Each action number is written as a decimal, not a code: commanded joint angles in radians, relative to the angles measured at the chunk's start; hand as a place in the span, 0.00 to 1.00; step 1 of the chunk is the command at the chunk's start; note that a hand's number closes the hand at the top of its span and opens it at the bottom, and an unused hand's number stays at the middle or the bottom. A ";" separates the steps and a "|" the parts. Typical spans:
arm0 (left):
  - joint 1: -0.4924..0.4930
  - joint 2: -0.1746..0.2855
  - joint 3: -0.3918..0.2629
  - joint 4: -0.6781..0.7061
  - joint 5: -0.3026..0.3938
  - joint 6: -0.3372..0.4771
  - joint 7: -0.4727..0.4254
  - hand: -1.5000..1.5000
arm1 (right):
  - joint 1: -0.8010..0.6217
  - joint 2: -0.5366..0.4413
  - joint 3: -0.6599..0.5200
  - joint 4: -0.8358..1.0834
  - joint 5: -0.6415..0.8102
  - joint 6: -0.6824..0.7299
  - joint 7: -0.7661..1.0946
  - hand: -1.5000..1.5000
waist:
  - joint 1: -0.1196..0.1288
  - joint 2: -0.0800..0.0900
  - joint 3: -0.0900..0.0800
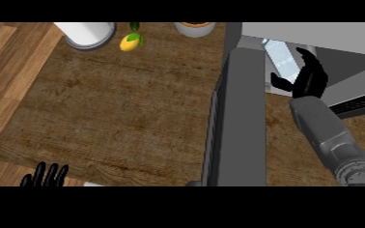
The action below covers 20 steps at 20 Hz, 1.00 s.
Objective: Pick up the milk, place it into the microwave and close the microwave
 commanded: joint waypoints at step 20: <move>-0.024 -0.007 0.012 0.020 -0.015 0.012 -0.005 0.00 | -0.106 0.207 0.044 -0.063 0.041 0.331 -0.103 0.00 | -0.029 -0.034 0.013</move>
